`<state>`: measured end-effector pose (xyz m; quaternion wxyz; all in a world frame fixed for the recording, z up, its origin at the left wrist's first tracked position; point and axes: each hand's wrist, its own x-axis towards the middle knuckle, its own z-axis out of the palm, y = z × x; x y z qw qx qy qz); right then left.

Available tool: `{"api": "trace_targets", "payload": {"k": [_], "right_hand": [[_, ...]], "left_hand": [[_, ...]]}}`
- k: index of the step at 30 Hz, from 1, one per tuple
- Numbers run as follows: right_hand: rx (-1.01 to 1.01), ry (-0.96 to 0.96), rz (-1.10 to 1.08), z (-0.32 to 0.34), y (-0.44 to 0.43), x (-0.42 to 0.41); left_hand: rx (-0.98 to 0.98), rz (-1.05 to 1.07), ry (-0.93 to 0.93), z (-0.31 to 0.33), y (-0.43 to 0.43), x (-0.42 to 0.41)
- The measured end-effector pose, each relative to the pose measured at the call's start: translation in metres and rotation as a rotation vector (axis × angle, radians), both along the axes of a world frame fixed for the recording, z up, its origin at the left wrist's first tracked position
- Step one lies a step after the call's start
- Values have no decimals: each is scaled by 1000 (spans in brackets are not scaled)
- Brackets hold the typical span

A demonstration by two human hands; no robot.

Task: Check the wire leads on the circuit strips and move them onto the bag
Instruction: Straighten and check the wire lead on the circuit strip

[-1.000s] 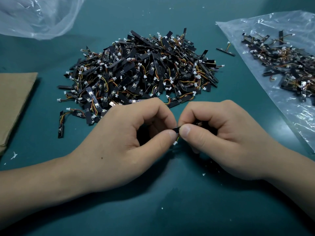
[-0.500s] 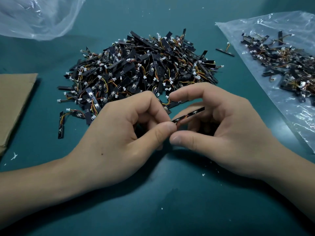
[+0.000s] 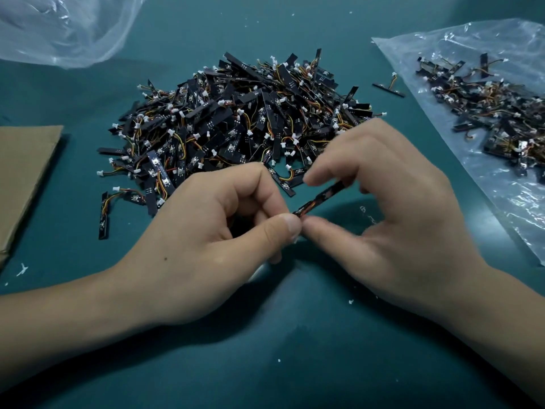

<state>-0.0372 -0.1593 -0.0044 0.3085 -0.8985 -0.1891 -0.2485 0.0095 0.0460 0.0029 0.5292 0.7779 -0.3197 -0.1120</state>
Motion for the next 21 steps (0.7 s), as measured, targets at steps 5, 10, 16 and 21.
{"api": "trace_targets", "payload": {"k": [5,10,16,21], "right_hand": [[39,44,107,-1,-2,3],[95,78,175,0,-1,2],[54,84,206,-1,-2,3],[173,47,194,1,-2,0]], "left_hand": [[-34,-44,52,-1,2,2],[-39,-72,81,-2,3,4],[-18,-81,59,-3,2,2],[-36,-50,61,-3,1,3]]}}
